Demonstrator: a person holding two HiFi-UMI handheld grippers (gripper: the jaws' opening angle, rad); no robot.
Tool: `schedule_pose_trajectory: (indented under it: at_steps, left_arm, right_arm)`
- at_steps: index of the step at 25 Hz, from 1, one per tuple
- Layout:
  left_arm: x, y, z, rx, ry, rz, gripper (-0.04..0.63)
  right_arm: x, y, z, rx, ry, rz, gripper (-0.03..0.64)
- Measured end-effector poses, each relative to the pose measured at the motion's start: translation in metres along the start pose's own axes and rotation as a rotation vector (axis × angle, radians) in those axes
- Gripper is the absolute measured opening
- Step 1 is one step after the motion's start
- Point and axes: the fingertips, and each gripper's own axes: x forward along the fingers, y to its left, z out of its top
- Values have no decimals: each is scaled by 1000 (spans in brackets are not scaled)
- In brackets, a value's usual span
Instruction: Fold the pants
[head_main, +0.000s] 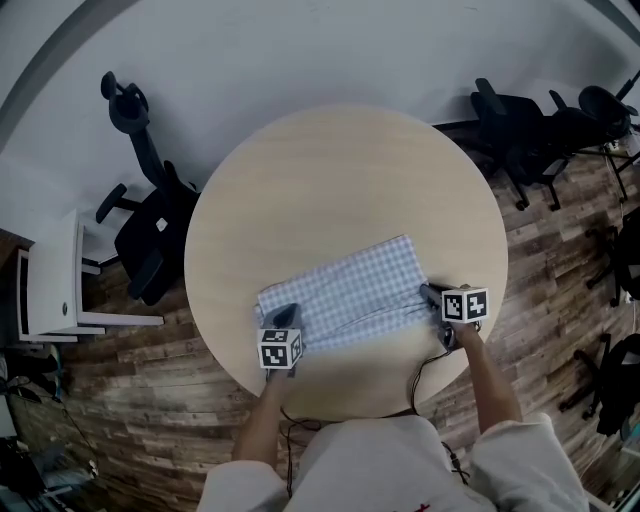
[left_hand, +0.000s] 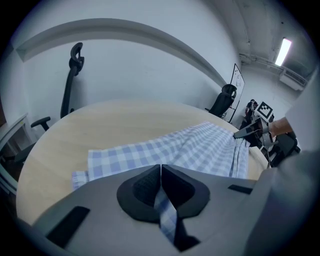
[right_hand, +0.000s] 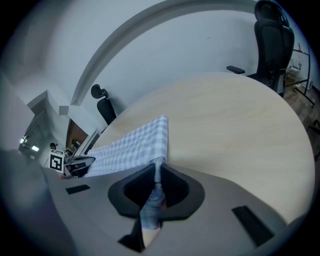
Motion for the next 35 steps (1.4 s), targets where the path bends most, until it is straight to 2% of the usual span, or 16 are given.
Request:
schedule_pose_trajectory:
  at_steps: [11, 16, 20, 27, 31, 35]
  left_arm:
    - [69, -123, 59, 70, -36, -167, 32]
    - [70, -144, 65, 82, -41, -199, 32]
    - [56, -126, 74, 84, -73, -177, 32]
    - [11, -77, 75, 65, -135, -136, 32]
    - [-16, -49, 65, 41, -161, -110, 32]
    - [-39, -20, 49, 3, -176, -73, 32]
  right_arm:
    - [-90, -110, 31, 81, -122, -133, 54]
    - [-114, -114, 38, 89, -168, -127, 54]
    - [-118, -76, 62, 57, -234, -53, 52]
    - [-100, 42, 95, -75, -262, 87, 52]
    - [-69, 117, 92, -108, -236, 140, 52]
    - [-18, 190, 69, -116, -191, 171, 52]
